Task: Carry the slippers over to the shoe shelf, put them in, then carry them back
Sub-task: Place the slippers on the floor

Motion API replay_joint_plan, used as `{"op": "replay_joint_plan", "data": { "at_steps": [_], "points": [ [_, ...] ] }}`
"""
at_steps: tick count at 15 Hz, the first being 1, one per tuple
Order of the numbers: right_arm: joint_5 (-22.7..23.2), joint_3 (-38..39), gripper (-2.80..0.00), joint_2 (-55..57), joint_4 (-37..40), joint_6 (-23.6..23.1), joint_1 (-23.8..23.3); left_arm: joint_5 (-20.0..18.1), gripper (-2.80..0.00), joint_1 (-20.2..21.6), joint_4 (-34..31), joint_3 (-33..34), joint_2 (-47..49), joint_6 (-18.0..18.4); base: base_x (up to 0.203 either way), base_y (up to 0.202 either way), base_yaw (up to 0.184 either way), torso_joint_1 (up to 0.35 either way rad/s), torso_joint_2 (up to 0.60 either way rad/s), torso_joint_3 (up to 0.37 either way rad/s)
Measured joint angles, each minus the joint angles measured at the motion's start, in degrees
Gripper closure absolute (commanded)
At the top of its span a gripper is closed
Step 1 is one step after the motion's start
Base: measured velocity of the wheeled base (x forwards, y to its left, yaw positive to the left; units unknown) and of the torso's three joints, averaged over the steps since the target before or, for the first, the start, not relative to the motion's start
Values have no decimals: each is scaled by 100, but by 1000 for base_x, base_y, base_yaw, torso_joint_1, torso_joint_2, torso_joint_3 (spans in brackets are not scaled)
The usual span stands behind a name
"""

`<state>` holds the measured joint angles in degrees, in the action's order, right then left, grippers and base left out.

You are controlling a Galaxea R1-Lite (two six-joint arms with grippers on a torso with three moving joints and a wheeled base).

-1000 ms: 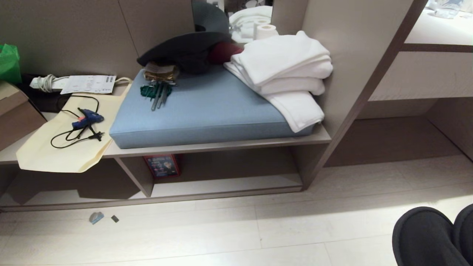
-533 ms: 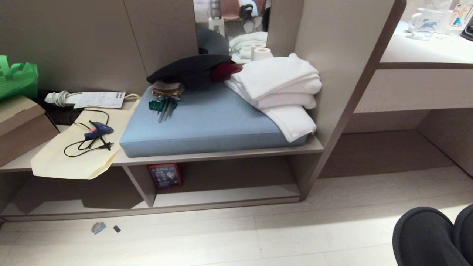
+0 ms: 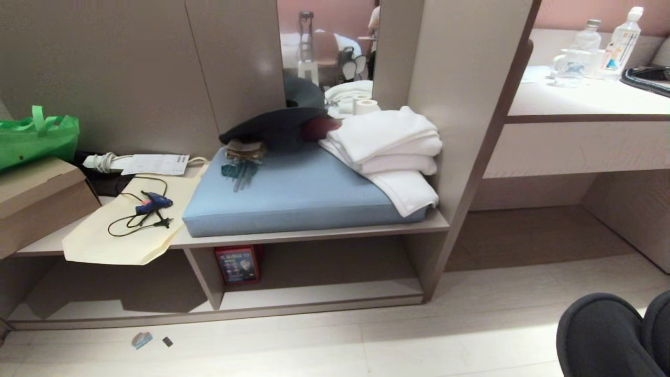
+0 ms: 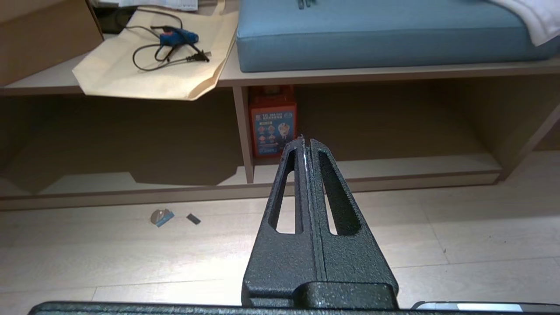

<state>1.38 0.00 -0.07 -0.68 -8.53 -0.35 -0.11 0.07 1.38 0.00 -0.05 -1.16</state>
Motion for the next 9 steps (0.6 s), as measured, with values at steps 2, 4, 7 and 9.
{"op": "replay_joint_plan", "data": {
  "at_steps": [2,4,7,9],
  "points": [
    [0,0,0,0,0,-1,0,0,0,0,0,0,0,-3,0,0,0,7,4,202],
    [0,0,0,0,0,-2,0,1,0,0,0,0,0,-4,0,0,0,2,2,210],
    [-1,0,0,0,0,0,0,1,0,0,0,0,0,-2,0,0,0,6,5,193],
    [-1,0,0,0,2,0,0,1,0,0,0,0,0,2,0,0,0,7,2,82]
  ]
}}
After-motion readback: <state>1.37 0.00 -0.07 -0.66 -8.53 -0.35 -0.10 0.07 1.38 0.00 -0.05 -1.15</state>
